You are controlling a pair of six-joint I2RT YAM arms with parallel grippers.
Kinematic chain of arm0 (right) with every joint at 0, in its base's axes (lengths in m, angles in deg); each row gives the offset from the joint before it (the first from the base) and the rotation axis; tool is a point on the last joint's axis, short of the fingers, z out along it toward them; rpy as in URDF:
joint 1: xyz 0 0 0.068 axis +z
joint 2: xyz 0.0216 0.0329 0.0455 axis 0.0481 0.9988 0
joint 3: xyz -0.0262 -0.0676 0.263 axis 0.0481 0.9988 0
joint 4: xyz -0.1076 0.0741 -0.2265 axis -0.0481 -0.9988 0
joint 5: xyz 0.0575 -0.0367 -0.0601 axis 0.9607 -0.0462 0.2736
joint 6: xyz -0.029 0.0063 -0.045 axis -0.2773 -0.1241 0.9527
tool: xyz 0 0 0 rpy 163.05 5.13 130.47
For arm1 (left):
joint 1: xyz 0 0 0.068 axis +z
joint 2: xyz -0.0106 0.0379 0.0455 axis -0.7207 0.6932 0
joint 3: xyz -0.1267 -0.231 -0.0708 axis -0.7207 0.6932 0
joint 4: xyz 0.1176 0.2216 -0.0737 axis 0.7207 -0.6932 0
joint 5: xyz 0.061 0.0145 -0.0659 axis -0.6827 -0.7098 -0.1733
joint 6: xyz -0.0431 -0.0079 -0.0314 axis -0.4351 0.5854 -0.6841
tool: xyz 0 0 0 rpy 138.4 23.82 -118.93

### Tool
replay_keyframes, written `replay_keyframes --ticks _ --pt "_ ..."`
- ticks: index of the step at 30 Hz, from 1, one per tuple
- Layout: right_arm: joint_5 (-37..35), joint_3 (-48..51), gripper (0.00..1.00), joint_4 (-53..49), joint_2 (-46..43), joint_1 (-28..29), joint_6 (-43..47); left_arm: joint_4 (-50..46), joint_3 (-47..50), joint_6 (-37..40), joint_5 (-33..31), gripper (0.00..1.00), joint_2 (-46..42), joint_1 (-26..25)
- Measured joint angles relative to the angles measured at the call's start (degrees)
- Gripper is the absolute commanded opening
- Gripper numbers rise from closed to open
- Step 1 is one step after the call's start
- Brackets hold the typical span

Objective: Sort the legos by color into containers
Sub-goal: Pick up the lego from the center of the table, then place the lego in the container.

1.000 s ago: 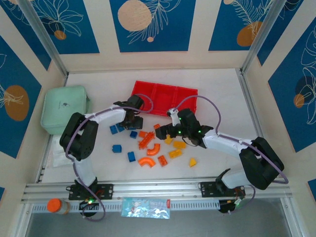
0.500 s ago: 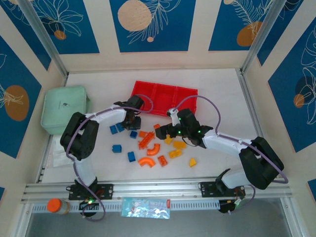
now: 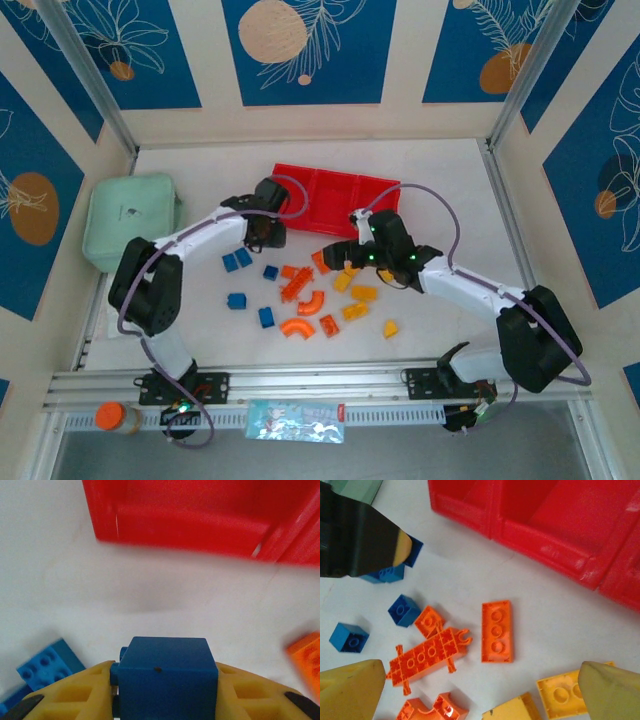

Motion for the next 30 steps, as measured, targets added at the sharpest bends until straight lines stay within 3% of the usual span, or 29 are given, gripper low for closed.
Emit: replay_keyframes --ticks 6,21,30 --pt "0.0 -1.7 0.99 -2.2 0.0 -1.5 -1.2 0.6 -8.7 0.4 -0.9 0.34 2.8 0.7" --pt "1.4 -5.0 0.99 -2.7 2.3 -4.2 -2.1 1.5 -34.7 3.0 -3.9 0.35 25.1 4.3" --pt "3.6 -6.0 0.99 -3.1 2.4 -4.8 -2.4 -1.5 -46.6 5.0 -5.6 0.42 34.3 4.9"
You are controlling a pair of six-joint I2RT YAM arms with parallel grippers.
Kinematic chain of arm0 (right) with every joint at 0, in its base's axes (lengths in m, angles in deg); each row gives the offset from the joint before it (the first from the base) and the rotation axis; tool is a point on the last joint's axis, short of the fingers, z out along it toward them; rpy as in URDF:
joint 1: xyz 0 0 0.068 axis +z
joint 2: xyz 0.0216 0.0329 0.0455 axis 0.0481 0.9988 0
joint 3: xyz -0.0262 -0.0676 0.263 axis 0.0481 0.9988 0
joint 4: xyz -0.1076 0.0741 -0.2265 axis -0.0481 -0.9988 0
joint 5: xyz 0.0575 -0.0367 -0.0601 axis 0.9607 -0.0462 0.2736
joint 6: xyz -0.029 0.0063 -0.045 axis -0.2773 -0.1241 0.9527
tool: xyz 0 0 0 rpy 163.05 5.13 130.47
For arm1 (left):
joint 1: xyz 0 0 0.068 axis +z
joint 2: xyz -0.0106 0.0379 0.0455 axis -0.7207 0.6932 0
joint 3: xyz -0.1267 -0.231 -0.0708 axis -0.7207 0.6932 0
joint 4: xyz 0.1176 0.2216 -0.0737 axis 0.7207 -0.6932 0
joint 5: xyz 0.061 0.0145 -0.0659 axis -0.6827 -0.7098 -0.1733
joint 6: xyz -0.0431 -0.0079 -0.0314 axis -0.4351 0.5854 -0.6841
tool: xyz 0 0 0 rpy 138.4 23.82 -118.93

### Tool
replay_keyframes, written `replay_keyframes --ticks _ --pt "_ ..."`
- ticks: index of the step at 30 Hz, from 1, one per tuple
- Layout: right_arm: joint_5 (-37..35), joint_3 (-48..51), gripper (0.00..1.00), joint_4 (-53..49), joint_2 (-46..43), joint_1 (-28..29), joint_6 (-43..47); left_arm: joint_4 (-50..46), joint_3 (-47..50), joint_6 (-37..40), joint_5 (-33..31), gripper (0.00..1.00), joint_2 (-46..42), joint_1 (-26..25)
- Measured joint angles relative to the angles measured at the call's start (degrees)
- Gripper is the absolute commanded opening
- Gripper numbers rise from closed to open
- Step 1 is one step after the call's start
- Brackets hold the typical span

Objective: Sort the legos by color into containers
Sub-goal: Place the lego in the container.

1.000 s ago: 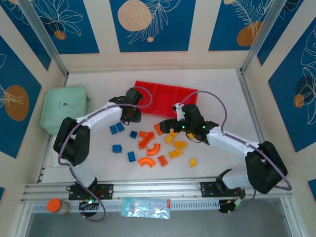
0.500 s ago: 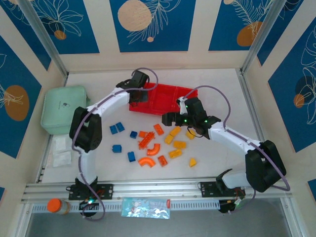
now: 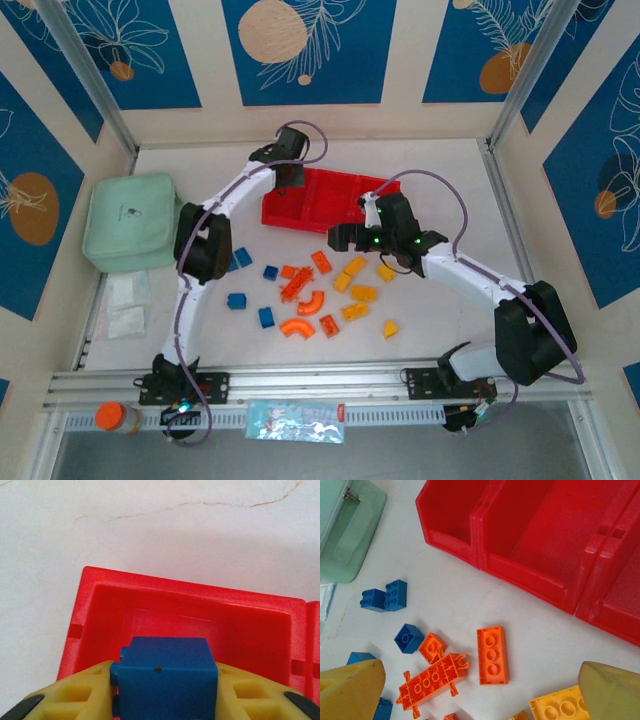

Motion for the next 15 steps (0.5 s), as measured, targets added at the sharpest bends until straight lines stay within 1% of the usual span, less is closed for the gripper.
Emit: replay_keyframes --ticks 3,6,8,15 --pt "0.6 -0.6 0.99 0.0 0.0 0.0 -0.1 -0.6 -0.3 0.2 0.0 0.49 1.1 0.0" --pt "0.8 -1.1 0.99 -0.1 0.0 0.0 -0.1 -1.1 -0.3 0.9 0.2 0.51 1.5 0.0" --pt "1.1 -1.4 0.99 -0.3 0.0 0.0 -0.1 -1.4 -0.8 1.0 0.3 0.54 1.5 0.0" --pt "2.3 -1.7 0.99 -0.9 -0.9 0.0 -0.1 -2.2 -2.3 1.2 1.2 0.56 1.4 0.0"
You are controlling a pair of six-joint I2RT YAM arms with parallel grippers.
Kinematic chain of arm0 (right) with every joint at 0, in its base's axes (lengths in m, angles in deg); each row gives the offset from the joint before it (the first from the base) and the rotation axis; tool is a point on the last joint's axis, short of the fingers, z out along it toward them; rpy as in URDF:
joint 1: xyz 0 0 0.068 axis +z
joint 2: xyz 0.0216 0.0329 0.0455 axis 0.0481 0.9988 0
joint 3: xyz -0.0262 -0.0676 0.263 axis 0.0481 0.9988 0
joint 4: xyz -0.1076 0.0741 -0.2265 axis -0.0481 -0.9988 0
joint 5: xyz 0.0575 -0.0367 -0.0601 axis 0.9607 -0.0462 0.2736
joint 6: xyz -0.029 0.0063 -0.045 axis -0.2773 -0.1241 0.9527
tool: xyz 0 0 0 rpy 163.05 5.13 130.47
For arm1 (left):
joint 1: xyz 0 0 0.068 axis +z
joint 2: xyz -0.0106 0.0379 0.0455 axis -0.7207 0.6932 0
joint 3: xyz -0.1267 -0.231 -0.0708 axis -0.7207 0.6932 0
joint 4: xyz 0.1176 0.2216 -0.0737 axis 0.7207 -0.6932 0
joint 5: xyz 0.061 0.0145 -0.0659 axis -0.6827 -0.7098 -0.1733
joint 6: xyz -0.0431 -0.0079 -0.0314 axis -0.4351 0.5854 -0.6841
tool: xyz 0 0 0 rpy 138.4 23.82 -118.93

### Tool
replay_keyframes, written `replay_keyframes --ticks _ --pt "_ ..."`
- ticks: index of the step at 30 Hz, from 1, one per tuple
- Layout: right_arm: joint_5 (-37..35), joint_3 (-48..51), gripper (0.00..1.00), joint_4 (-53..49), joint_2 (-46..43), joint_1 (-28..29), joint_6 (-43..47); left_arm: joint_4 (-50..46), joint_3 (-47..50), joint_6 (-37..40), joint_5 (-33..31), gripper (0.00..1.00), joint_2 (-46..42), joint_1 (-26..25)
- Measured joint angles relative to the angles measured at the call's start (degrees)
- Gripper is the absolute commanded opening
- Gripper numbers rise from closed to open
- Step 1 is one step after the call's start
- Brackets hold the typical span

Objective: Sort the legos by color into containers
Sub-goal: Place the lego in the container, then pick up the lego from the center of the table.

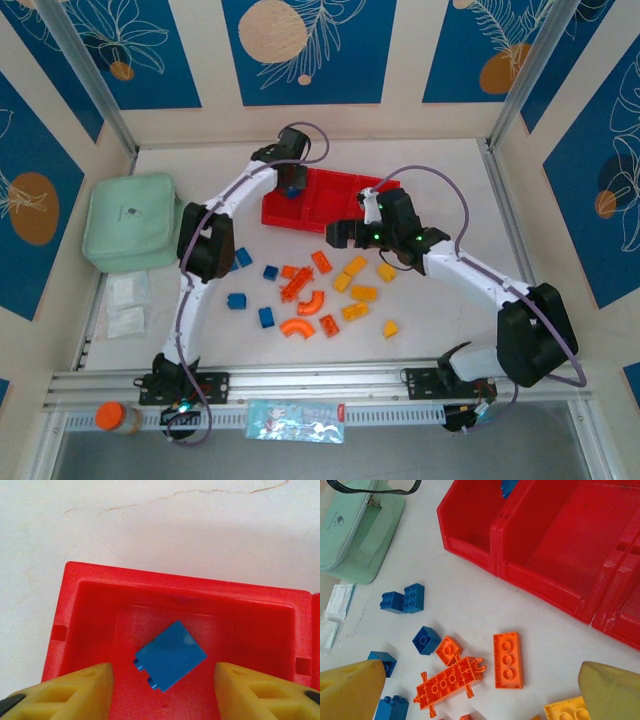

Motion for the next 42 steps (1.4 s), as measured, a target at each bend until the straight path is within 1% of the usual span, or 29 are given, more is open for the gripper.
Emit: replay_keyframes --ticks 4,7,11,15,18,21,24,29,36,42 --pt "1.4 0.0 0.99 -0.8 -2.1 0.0 0.2 -1.6 0.3 0.0 2.7 0.57 -1.5 0.0" --pt "2.2 0.0 0.99 -1.7 -3.4 0.4 0.6 -1.6 5.5 -0.3 5.0 0.59 -6.6 -0.1" --pt "2.8 0.7 0.99 -3.1 -4.2 1.4 1.2 -0.2 18.6 -1.4 7.8 0.62 -19.3 -0.3" --pt "3.7 3.7 0.99 -3.6 -5.2 2.4 1.4 2.3 32.0 -3.7 9.6 0.65 -32.1 -1.1" --pt "4.1 6.0 0.99 -3.6 -5.2 3.8 1.5 3.8 41.4 -5.7 10.0 0.66 -39.0 -2.2" --pt "4.3 7.9 0.99 -3.3 -5.0 5.7 1.5 3.7 48.3 -7.3 10.0 0.67 -42.6 -3.8" --pt "4.2 9.6 0.99 -1.6 -4.9 8.3 1.8 3.6 54.9 -8.6 10.0 0.69 -45.2 -5.4" --pt "4.3 12.3 0.99 3.8 -3.9 12.0 2.6 2.9 60.6 -9.5 10.1 0.69 -46.8 -7.6" --pt "2.6 14.6 0.99 10.1 -2.3 14.6 4.5 3.0 62.6 -9.2 9.9 0.69 -45.9 -8.4" --pt "1.1 16.5 0.99 13.6 -2.0 14.6 5.1 3.1 62.6 -8.9 9.6 0.67 -40.8 -8.4"
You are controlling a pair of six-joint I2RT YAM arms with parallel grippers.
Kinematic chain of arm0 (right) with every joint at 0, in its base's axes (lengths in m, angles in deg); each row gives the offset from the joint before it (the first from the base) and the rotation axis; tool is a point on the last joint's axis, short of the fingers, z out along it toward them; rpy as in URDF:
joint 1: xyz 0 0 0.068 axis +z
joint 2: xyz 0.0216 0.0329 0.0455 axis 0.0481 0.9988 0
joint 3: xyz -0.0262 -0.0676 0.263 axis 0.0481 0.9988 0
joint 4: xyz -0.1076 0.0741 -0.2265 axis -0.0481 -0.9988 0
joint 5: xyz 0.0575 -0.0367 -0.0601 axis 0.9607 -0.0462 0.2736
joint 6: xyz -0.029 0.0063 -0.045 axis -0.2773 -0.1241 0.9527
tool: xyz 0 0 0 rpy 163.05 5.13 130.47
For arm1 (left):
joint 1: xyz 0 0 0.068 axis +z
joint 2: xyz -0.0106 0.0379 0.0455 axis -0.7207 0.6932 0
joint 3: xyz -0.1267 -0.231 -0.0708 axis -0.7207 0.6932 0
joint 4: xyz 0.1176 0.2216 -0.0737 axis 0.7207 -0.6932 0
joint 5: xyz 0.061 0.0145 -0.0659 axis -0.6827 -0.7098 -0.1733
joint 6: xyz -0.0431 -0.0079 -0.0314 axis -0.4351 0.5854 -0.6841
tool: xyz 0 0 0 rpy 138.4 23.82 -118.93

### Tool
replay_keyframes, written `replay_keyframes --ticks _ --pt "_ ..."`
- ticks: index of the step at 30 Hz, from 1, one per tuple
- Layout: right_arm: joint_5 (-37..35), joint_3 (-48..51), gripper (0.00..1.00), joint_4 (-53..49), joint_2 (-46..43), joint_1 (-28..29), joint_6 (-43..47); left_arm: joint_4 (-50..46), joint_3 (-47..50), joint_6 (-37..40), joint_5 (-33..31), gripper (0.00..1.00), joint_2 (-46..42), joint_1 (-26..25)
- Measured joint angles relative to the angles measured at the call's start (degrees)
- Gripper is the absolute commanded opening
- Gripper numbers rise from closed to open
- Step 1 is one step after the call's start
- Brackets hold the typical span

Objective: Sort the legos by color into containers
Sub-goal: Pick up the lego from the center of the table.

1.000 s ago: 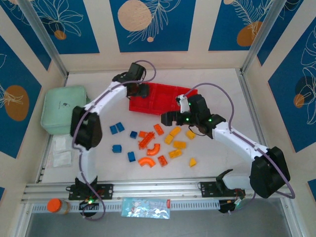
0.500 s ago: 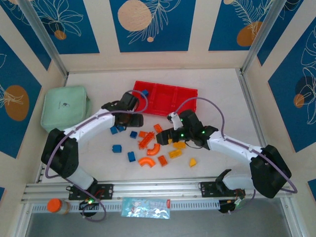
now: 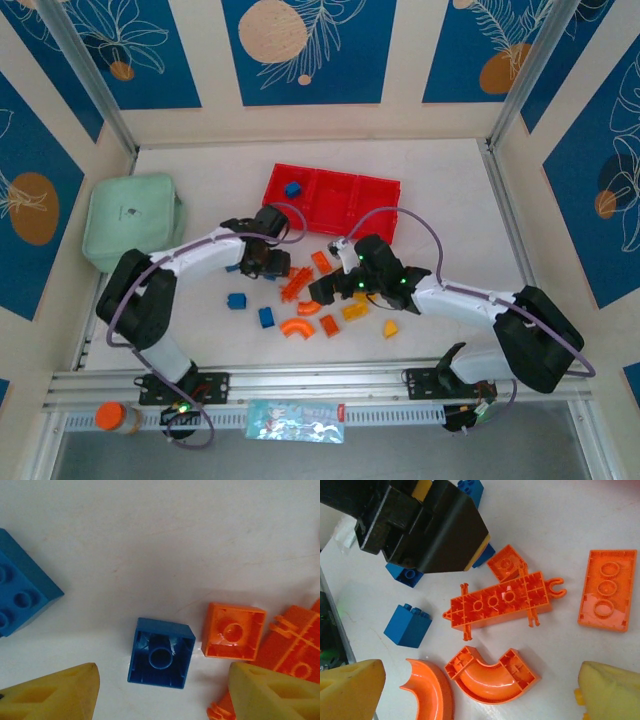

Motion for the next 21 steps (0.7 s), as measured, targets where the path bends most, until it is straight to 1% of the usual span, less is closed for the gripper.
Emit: replay_keyframes --ticks 5,7,13,21 --pt "-0.6 0.0 0.99 0.6 0.9 0.0 0.5 0.4 0.0 0.0 -0.2 0.62 2.4 0.0" --pt "-0.8 0.0 0.99 0.7 1.0 0.0 0.7 0.5 0.0 -0.1 -0.9 0.59 2.9 0.0" --pt "-1.3 0.0 0.99 0.7 1.0 0.0 0.9 0.9 0.0 0.0 -3.1 0.54 3.0 0.0" --pt "-1.6 0.0 0.99 0.7 1.0 0.0 0.9 2.3 0.7 -0.3 -3.0 0.44 3.8 0.6"
